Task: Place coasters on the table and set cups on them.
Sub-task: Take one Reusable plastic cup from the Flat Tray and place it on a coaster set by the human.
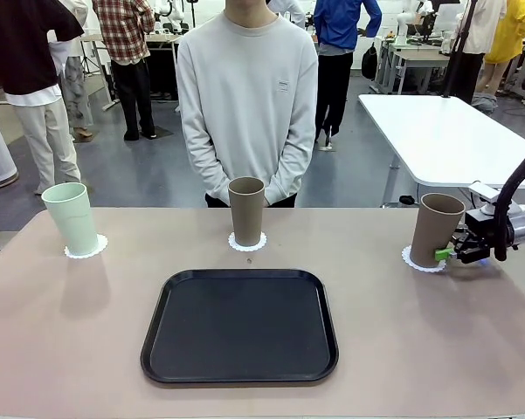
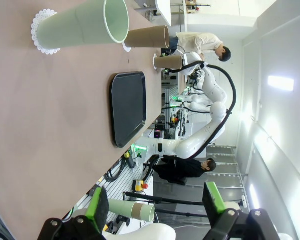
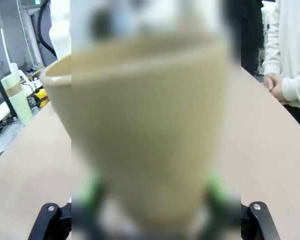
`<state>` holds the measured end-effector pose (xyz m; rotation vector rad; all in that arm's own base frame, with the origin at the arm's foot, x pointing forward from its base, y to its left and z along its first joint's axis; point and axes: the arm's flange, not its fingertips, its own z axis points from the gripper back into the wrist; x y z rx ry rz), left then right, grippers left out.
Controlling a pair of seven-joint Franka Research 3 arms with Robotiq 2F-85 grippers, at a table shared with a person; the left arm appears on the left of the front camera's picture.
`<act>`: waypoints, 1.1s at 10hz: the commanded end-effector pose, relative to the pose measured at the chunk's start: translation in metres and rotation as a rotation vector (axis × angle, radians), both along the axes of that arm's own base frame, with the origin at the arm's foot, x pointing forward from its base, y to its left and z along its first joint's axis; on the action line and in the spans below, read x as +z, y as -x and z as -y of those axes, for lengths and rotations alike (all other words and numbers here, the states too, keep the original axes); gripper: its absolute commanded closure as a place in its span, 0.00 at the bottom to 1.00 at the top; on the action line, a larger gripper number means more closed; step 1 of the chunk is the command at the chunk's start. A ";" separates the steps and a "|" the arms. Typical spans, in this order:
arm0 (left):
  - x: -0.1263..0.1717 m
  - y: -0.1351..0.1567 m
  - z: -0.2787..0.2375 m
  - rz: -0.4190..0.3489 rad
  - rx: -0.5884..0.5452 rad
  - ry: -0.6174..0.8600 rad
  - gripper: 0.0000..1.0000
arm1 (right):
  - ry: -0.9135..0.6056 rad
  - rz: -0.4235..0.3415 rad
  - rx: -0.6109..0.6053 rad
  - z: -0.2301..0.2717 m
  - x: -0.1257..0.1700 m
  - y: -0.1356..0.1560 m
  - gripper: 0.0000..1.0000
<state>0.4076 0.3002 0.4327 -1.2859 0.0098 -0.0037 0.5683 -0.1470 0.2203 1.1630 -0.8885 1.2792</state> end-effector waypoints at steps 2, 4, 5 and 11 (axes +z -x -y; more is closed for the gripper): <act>0.003 0.001 0.001 -0.007 -0.001 0.001 0.00 | -0.009 -0.017 0.034 0.011 0.000 -0.004 0.00; 0.003 0.001 0.001 -0.007 -0.001 0.001 0.00 | -0.015 -0.016 0.024 0.017 -0.001 -0.004 0.00; 0.003 0.001 0.001 -0.007 -0.001 0.001 0.00 | -0.019 -0.014 0.008 0.020 -0.002 -0.005 0.00; 0.003 0.001 0.001 -0.007 -0.001 0.001 0.00 | -0.027 -0.013 -0.087 0.030 -0.003 -0.006 0.00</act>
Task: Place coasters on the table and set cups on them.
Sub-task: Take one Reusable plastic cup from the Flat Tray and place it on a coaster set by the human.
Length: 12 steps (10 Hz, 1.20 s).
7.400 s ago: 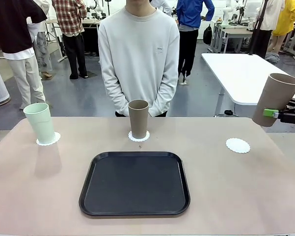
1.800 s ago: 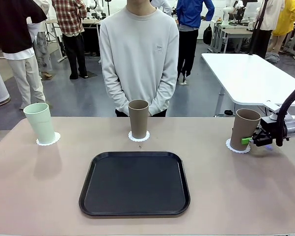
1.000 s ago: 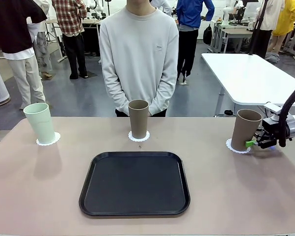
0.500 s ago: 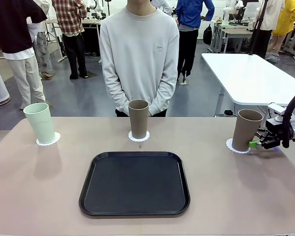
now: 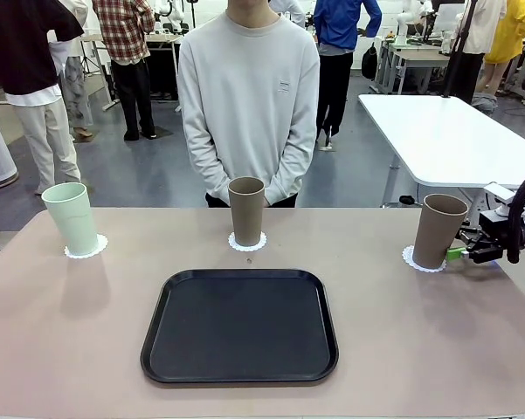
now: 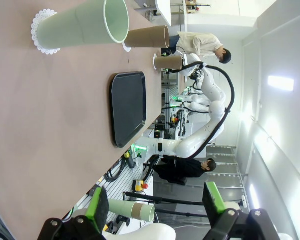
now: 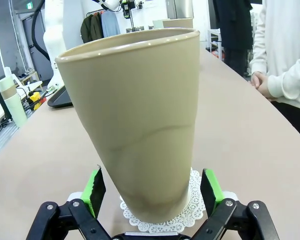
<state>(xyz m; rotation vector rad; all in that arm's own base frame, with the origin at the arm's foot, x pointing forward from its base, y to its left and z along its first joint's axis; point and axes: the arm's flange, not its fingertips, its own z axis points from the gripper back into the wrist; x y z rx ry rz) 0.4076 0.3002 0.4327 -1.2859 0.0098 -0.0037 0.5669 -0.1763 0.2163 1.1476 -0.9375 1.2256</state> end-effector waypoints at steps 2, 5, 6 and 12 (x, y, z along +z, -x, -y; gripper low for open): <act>0.003 0.001 0.001 -0.007 -0.001 0.001 0.00 | 0.012 -0.023 -0.044 0.008 0.002 0.000 0.00; 0.003 0.001 0.001 -0.007 -0.001 0.001 0.00 | 0.075 -0.057 -0.097 0.022 0.009 0.018 0.00; 0.003 0.001 0.001 -0.007 -0.001 0.001 0.00 | 0.124 -0.093 -0.137 0.023 0.020 0.030 0.00; 0.003 0.001 0.001 -0.007 -0.001 0.001 0.00 | 0.577 -0.405 -0.619 -0.063 0.228 0.138 0.00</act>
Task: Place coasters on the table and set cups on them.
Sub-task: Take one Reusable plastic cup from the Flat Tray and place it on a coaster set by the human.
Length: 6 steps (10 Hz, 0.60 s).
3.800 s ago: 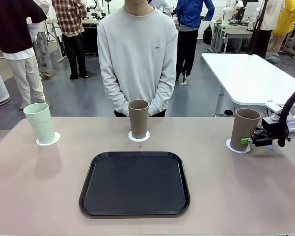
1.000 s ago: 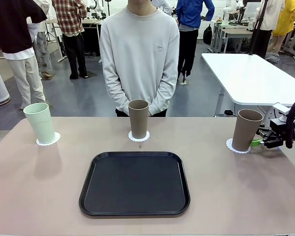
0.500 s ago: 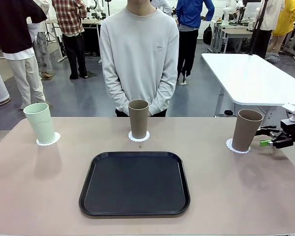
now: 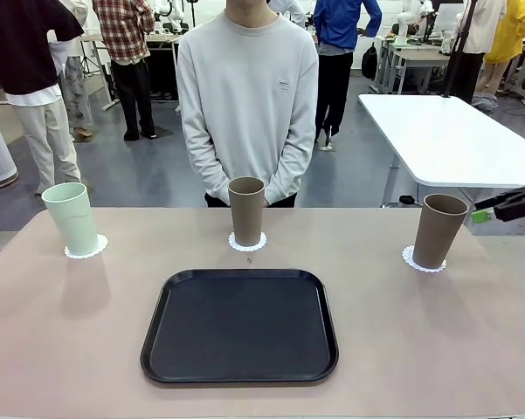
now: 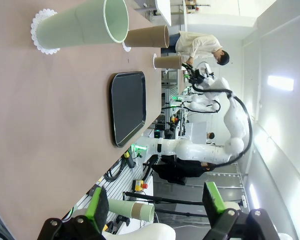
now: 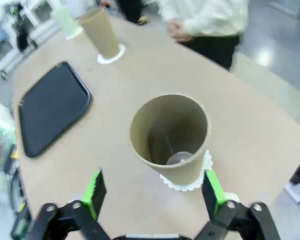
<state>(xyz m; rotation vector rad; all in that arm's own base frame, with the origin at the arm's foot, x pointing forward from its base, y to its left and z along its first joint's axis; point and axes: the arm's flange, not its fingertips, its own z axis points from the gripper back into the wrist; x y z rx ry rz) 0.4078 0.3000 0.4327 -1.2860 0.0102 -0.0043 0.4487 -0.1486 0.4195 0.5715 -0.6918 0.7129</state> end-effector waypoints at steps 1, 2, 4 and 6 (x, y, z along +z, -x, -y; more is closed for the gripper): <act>0.003 0.001 0.001 -0.007 0.000 0.001 0.00 | 0.163 -0.258 -0.033 -0.056 0.049 0.031 0.00; 0.003 0.001 0.001 -0.007 0.000 0.001 0.00 | 0.206 -0.297 -0.040 -0.073 0.071 0.039 0.00; 0.003 0.001 0.001 -0.007 0.000 0.001 0.00 | 0.285 -0.377 -0.072 -0.103 0.099 0.045 0.00; 0.003 0.001 0.001 -0.007 0.000 0.001 0.00 | 0.355 -0.478 -0.119 -0.124 0.118 0.047 0.00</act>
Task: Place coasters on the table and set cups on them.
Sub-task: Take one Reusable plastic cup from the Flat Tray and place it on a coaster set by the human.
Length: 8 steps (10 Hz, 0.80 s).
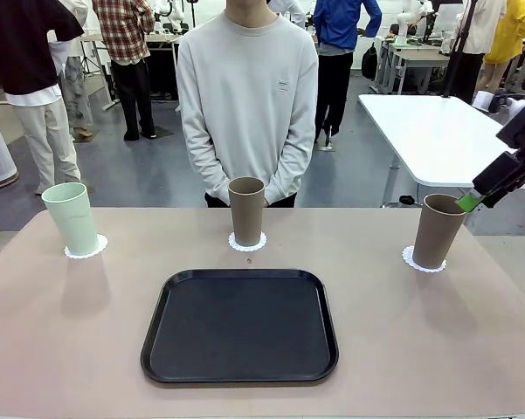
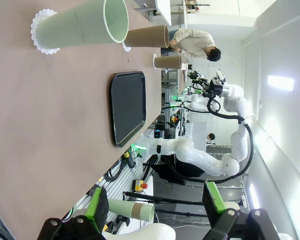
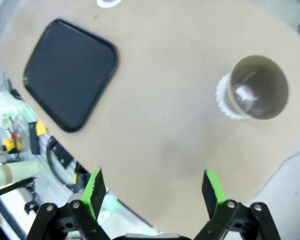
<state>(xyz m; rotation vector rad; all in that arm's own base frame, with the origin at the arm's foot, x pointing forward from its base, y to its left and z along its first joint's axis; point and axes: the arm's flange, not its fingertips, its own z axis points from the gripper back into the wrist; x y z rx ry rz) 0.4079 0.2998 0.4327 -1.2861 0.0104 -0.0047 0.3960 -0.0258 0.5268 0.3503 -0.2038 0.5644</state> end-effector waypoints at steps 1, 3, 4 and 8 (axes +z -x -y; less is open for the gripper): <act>0.003 0.001 0.001 -0.008 0.000 0.001 0.00 | 0.048 -0.107 -0.061 -0.003 0.015 -0.005 0.00; 0.003 0.001 0.001 -0.008 0.000 0.001 0.00 | 0.023 -0.045 -0.024 -0.006 0.007 0.001 0.00; 0.003 0.001 0.001 -0.008 0.000 0.001 0.00 | 0.023 -0.045 -0.024 -0.006 0.007 0.001 0.00; 0.003 0.001 0.001 -0.008 0.000 0.001 0.00 | 0.023 -0.045 -0.024 -0.006 0.007 0.001 0.00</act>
